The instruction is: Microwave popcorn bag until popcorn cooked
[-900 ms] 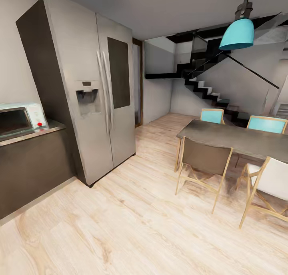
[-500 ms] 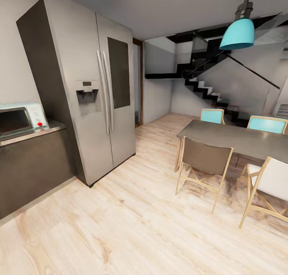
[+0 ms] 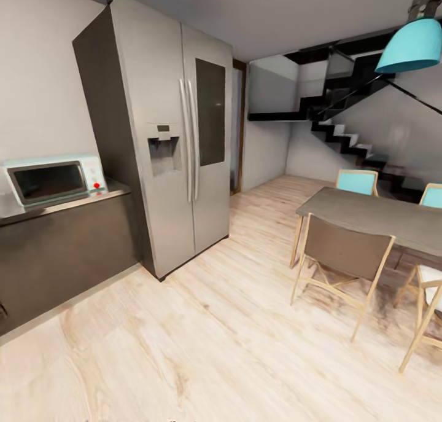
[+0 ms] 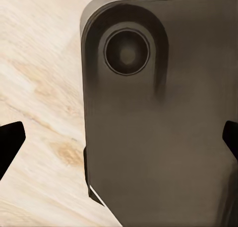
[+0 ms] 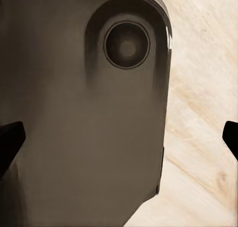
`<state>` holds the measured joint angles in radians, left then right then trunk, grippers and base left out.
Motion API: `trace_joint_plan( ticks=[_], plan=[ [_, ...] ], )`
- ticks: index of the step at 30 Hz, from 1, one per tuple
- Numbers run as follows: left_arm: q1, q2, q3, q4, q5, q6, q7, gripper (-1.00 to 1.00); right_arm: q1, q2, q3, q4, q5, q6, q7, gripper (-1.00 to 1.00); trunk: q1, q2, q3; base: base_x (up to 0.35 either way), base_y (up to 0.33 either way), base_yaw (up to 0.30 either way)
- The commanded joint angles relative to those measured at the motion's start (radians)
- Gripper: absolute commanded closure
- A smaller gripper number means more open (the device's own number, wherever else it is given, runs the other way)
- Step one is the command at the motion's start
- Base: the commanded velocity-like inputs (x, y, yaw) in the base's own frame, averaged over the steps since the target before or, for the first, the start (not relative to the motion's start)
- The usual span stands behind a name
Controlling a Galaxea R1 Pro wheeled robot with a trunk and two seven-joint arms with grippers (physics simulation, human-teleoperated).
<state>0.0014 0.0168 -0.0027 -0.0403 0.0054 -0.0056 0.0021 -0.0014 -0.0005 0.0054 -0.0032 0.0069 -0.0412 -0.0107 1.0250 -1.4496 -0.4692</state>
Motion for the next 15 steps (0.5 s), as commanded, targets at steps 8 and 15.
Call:
trace_joint_plan(
  ticks=[8,15],
  plan=[
    [0.000,0.000,0.000,-0.001,0.001,-0.001,0.000,-1.00,0.000,-0.003,0.001,0.000,0.001,-0.002,0.004,-1.00,0.000,0.000,-0.001,0.000,0.000,0.276],
    [0.000,0.000,0.000,-0.001,0.001,-0.001,0.000,-1.00,0.000,-0.003,0.002,0.000,0.001,-0.003,0.001,-1.00,0.000,0.000,-0.001,0.000,0.000,0.276]
  ],
)
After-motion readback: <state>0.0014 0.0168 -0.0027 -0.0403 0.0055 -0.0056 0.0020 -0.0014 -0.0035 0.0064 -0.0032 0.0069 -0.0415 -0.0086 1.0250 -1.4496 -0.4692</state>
